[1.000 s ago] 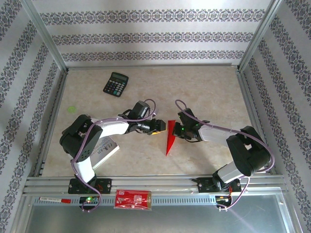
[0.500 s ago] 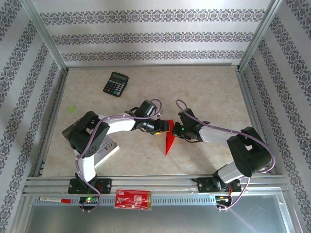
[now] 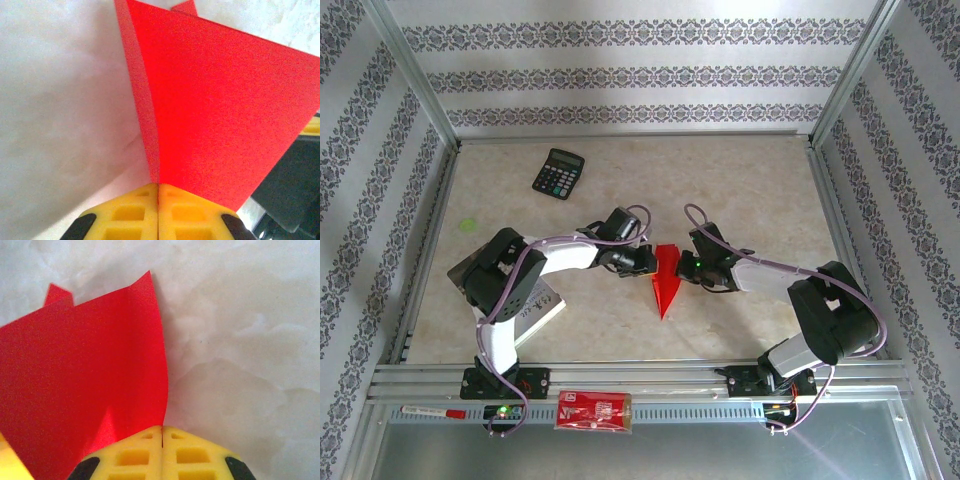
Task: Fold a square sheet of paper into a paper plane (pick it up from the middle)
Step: Turn over a paper plane at the center of the table.
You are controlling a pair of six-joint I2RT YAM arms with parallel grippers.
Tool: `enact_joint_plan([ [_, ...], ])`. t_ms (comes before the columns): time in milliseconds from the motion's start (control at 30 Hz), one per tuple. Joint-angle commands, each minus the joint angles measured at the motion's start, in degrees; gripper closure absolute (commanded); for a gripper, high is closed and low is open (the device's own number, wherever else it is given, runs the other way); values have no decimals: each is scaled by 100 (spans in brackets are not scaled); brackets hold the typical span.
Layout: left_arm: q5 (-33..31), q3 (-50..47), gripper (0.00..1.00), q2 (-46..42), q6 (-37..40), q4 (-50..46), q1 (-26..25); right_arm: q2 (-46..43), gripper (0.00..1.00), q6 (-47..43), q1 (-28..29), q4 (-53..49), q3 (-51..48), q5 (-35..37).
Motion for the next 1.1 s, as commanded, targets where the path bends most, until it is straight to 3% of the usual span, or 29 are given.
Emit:
enact_joint_plan([
  [0,-147,-319,95,-318,-84,65,270,-26,100,-28,-65,111,191,-153],
  [167,-113,-553,96,-436,-148,210,542,210,100,-80,-74,137,467,-248],
  [433,43,-552,93,-263,-219,349,556,660,100,-147,-78,265,747,-382],
  [800,121,-454,72,-313,-175,267,628,350,80,-214,-156,149,640,-399],
  [1067,221,-603,52,-918,15,268,1034,-602,67,-632,-507,-533,745,-213],
])
